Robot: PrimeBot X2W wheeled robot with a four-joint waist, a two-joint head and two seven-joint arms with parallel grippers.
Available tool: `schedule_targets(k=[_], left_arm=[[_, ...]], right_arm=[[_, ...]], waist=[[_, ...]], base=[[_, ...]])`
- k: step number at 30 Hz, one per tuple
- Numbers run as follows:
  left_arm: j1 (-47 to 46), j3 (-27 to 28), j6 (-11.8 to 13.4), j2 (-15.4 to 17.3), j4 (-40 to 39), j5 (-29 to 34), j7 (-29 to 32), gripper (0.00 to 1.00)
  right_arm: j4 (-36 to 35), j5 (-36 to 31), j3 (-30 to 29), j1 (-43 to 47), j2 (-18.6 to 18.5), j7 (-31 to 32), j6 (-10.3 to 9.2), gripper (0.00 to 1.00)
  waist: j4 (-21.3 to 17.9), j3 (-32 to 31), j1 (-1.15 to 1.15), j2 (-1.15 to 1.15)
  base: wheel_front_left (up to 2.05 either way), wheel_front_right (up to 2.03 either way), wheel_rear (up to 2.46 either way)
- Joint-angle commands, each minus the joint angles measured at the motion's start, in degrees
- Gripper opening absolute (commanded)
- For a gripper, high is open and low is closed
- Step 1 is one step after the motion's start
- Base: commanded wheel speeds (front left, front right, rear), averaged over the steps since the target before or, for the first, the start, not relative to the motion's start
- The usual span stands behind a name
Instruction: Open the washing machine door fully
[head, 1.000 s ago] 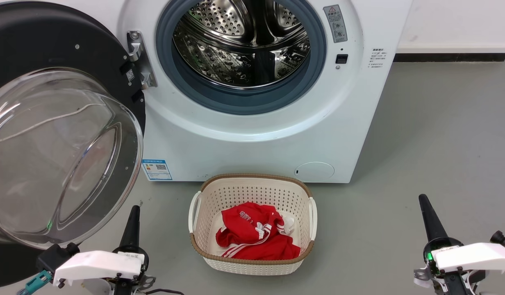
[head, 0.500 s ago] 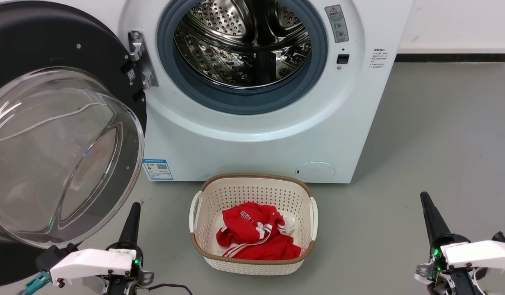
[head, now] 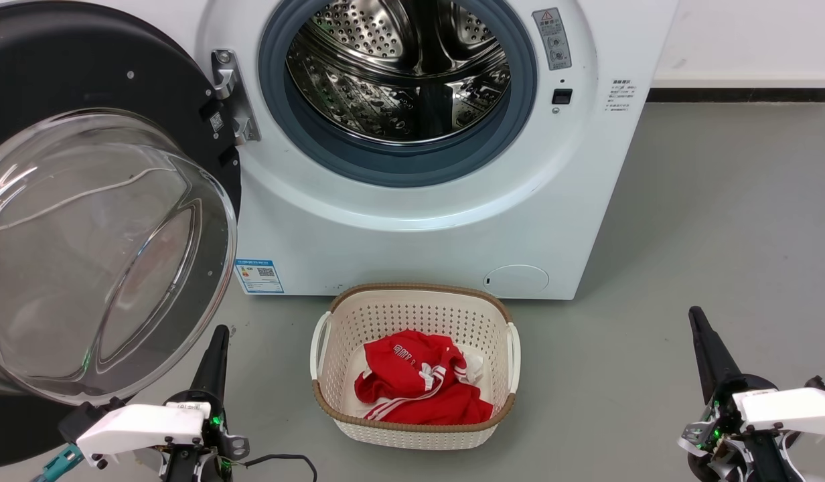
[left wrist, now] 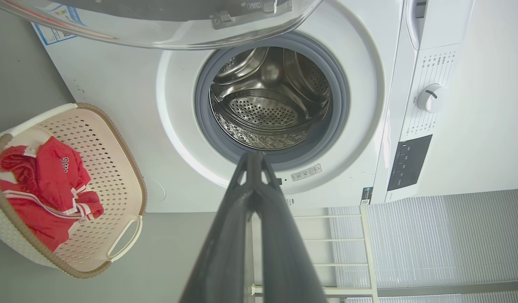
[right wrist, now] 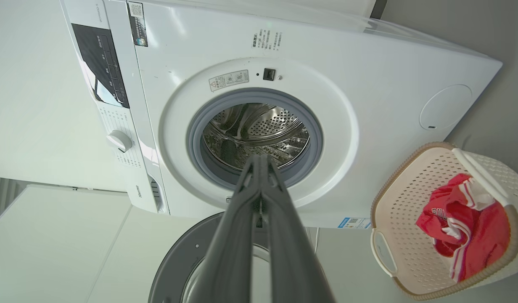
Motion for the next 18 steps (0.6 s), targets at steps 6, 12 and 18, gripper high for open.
schedule_targets(k=[6, 12, 18], left_arm=[[-1.2, 0.4, -0.6, 0.0, 0.4, -3.6, 1.0, 0.0], [-1.5, 0.7, -0.8, 0.0, 0.8, -6.1, 1.5, 0.0], [-1.6, 0.9, -1.0, -0.1, 1.1, -8.6, 2.1, 0.0]], right_arm=[[0.3, 3.5, -0.5, -1.2, 0.0, 1.0, 0.0, 0.0], [0.5, 5.9, -0.8, -1.5, 0.1, 1.7, 0.0, 0.0], [0.7, 8.2, -1.1, -1.6, 0.2, 2.4, 0.0, 0.0]], waist=[[0.1, 0.0, 0.0, 0.0], [0.2, 0.0, 0.0, 0.0], [0.2, 0.0, 0.0, 0.0]], base=[[0.0, 0.0, 0.0], [0.0, 0.0, 0.0], [0.0, 0.0, 0.0]])
